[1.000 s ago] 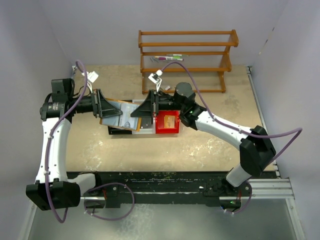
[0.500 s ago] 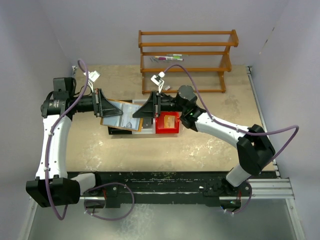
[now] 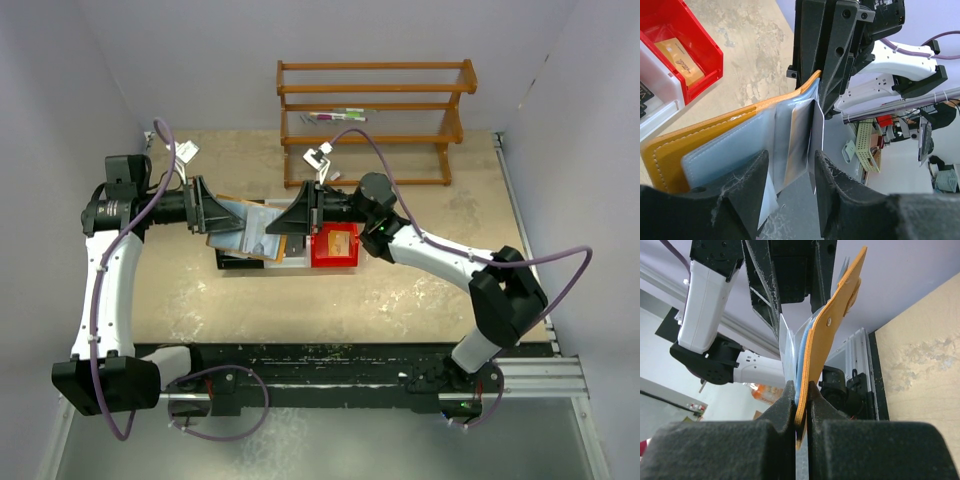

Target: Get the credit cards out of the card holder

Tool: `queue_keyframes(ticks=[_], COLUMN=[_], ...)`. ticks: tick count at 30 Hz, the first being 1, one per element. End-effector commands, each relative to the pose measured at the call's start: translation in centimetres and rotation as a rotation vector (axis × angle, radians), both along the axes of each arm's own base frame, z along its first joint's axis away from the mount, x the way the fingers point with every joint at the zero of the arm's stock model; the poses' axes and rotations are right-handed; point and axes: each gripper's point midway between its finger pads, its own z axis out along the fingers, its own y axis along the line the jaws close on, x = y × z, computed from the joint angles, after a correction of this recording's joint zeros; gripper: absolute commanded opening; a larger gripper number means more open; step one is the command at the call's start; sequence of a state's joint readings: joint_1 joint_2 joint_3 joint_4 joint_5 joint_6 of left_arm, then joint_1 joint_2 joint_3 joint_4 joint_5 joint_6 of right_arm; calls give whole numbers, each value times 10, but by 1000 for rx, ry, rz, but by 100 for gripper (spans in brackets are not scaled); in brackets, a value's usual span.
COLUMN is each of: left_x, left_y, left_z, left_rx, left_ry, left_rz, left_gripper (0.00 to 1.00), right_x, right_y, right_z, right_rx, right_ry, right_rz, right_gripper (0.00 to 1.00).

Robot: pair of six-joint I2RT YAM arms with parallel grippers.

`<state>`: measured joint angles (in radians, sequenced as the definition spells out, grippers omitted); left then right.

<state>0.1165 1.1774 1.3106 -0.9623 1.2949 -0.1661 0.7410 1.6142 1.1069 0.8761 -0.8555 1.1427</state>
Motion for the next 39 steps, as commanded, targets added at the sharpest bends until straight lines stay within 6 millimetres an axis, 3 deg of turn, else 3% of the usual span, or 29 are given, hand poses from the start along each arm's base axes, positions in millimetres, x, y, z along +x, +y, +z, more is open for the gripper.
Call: queue_keyframes(ticks=[1, 7, 16, 27, 39], left_x=[-5, -9, -5, -24, -19], left_y=[-3, -2, 1, -7, -7], left_z=[7, 8, 9, 30, 28], left_rx=[-14, 8, 37, -74, -76], left_ry=[-55, -63, -79, -111, -102], left_rz=[-26, -36, -12, -99, -69], left_gripper=[48, 38, 24, 24, 25], right_x=[-7, -12, -28, -27, -12], right_y=[0, -1, -15, -21, -9], right_z=[39, 30, 44, 48, 50], right_rx=[109, 96, 173, 217, 194], right_ry=[-92, -83, -109, -105, -62], right_rz=[14, 43, 106, 120, 58], right_gripper=[0, 0, 0, 0, 0])
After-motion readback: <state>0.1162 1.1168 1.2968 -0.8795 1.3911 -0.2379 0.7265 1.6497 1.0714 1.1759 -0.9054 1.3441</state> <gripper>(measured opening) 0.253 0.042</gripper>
